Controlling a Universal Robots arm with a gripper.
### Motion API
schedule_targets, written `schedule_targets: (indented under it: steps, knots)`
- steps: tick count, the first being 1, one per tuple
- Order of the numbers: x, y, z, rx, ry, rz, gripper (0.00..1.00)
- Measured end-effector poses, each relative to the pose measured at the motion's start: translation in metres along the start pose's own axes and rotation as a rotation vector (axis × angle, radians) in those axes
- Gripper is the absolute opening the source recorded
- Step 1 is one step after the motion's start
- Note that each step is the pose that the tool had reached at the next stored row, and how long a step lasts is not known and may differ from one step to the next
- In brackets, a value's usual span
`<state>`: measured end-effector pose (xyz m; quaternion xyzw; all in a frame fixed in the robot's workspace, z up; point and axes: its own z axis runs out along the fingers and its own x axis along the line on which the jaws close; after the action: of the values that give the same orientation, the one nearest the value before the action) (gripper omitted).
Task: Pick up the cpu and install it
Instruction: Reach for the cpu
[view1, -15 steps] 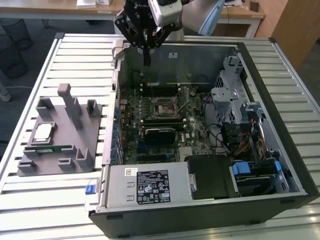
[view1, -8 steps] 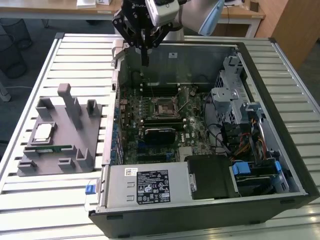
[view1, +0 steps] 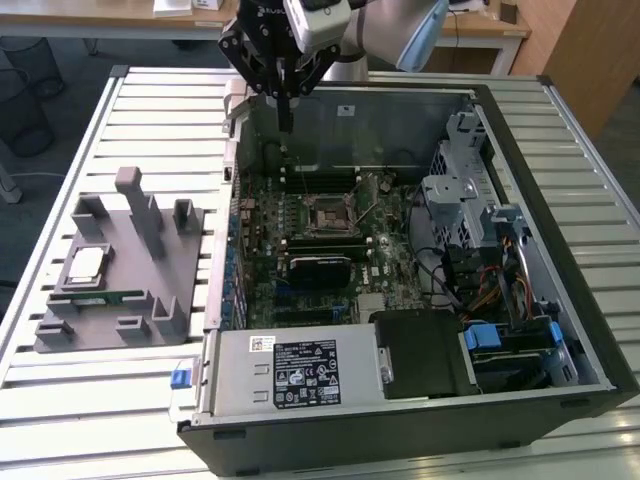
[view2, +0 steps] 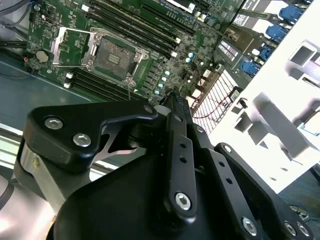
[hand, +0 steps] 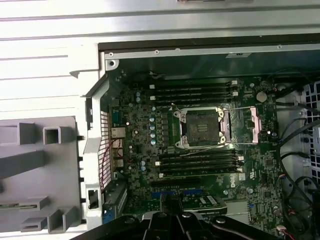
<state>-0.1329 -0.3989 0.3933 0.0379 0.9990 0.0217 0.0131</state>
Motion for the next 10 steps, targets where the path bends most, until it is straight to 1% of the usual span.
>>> schedule_targets:
  steps: [10]
  knots:
    - [0.0079,-0.0006,-0.0002,0.0000,0.0000,0.000,0.11]
